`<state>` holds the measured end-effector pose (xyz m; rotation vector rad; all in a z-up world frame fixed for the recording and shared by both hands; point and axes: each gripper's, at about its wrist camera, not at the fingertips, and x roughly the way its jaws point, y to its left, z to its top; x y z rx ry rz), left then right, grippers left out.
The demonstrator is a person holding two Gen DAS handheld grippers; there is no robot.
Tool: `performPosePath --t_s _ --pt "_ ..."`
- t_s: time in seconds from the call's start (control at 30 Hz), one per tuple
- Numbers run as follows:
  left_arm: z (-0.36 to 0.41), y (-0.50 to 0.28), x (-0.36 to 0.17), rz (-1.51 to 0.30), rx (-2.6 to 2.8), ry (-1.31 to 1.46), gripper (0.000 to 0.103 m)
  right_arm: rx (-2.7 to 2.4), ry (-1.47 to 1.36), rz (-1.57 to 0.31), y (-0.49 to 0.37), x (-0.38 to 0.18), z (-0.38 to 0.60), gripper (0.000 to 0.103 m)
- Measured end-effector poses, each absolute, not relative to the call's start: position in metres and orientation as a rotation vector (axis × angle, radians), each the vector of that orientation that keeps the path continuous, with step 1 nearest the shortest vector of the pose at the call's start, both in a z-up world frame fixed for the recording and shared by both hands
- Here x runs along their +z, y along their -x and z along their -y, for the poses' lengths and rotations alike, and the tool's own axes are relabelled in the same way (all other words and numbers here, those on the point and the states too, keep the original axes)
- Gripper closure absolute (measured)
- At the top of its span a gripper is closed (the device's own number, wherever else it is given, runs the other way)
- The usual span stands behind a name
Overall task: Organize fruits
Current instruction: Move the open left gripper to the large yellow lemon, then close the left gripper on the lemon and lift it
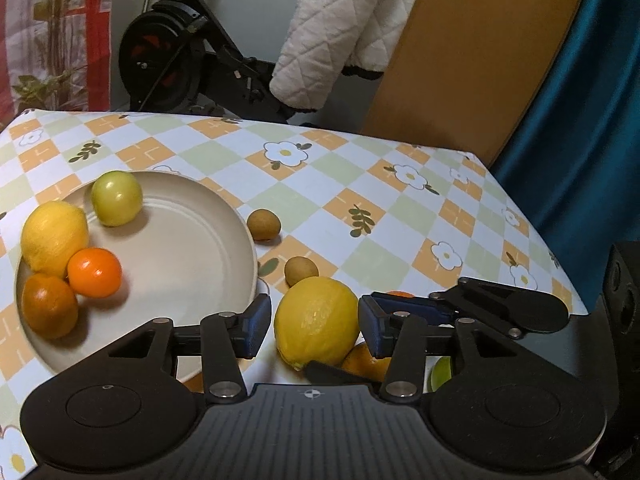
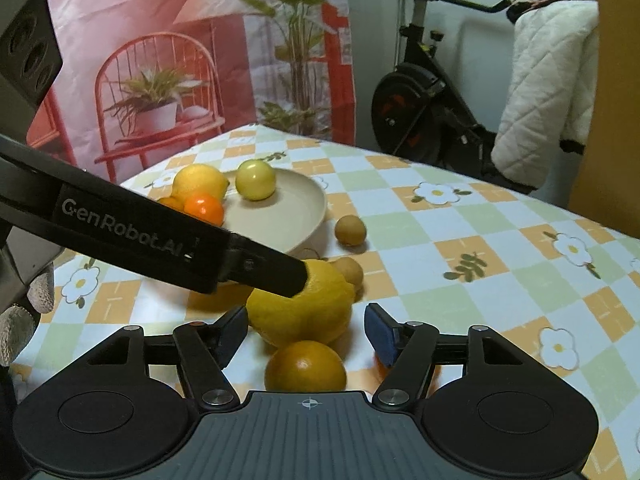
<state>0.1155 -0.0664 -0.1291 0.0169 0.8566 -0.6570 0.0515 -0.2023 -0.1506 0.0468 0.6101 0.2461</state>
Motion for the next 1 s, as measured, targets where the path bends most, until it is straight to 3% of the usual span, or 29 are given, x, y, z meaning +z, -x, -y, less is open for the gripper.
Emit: performPosePath --t_s 1.0 --pt "0.087 -0.125 -0.150 -0.909 -0.701 -0.106 0.043 0.245 -0.110 -0.649 -0.066 -0.161 0.203 0.040"
